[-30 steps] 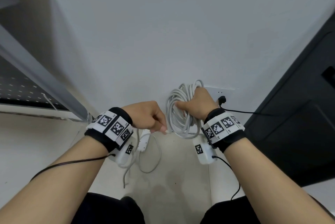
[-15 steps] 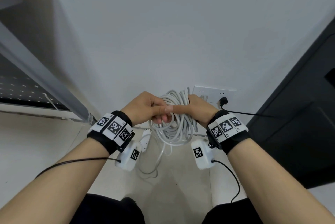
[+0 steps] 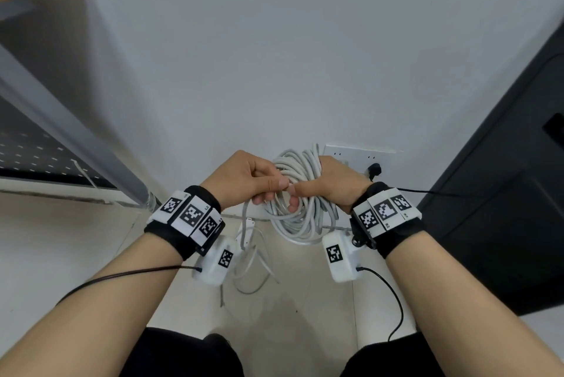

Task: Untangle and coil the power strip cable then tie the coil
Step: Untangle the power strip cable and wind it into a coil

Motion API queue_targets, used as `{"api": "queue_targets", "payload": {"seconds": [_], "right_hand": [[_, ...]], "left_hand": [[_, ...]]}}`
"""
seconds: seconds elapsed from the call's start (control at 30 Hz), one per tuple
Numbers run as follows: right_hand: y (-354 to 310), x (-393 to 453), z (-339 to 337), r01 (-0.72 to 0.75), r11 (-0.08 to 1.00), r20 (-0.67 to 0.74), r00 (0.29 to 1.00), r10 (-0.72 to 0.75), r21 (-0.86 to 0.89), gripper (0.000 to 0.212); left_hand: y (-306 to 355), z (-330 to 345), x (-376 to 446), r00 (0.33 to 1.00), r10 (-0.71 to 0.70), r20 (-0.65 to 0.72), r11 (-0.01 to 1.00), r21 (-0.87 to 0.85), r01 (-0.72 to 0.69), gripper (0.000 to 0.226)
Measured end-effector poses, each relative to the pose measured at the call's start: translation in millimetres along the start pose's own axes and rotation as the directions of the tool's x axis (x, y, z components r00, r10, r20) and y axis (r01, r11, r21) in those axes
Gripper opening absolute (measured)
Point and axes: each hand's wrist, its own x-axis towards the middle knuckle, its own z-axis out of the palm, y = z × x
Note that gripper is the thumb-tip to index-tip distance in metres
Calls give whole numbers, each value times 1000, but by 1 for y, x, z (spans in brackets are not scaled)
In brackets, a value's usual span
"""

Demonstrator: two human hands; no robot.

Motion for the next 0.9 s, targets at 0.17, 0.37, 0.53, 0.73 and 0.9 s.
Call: {"api": "queue_targets", "payload": {"seconds": [0.17, 0.37, 0.53, 0.73, 0.9], "right_hand": [[-1, -3, -5, 61, 998, 55, 996, -63, 25, 28], [4, 1, -6, 46, 989, 30, 998, -50, 140, 31], [6, 1, -5, 33, 981, -4, 999, -33, 190, 29], [4, 0, 2, 14, 976, -33, 999, -7, 215, 32], [-1, 0, 1, -34, 932, 19, 999, 29, 362, 43]], "left_hand": [[-11, -18, -2, 998, -13, -57, 994, 111, 19, 20], [-21, -19, 2, 989, -11, -150, 986, 165, 36, 31], [-24, -13, 3, 974, 18, -224, 965, 259, 41, 26], [-19, -18, 3, 979, -42, -200, 964, 250, 92, 24], [-16, -28, -2, 993, -65, -100, 968, 235, 87, 19]]}}
